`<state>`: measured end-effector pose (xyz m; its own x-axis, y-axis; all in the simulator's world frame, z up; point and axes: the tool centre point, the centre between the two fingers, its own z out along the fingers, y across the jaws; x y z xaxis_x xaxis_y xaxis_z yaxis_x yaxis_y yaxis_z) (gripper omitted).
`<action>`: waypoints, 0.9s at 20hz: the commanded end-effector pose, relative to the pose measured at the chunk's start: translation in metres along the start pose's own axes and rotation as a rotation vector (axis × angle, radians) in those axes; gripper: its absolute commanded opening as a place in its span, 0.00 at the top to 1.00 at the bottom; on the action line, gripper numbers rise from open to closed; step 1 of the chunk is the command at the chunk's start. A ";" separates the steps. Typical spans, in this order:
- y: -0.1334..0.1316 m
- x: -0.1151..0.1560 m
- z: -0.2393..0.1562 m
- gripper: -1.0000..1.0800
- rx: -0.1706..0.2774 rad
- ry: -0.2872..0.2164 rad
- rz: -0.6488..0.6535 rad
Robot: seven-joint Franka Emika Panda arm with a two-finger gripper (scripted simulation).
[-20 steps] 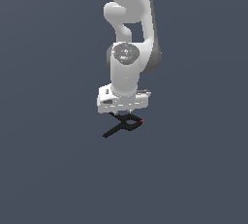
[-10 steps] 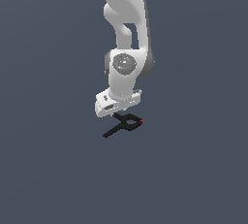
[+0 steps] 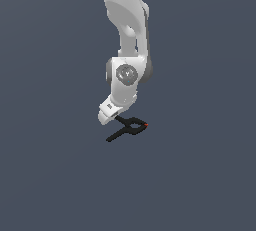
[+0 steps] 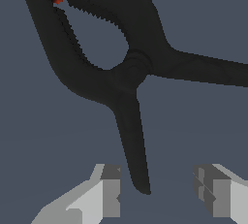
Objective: Pick up the object and move it to a goal position.
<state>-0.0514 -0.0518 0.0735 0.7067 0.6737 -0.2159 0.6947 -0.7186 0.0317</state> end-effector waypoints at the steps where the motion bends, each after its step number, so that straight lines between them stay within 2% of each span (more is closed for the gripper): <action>1: -0.002 -0.006 0.008 0.38 -0.001 -0.017 -0.067; 9: -0.006 -0.017 0.024 0.38 0.002 -0.049 -0.193; 18: -0.006 -0.019 0.030 0.38 0.003 -0.054 -0.210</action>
<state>-0.0728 -0.0650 0.0500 0.5388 0.7984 -0.2686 0.8253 -0.5642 -0.0216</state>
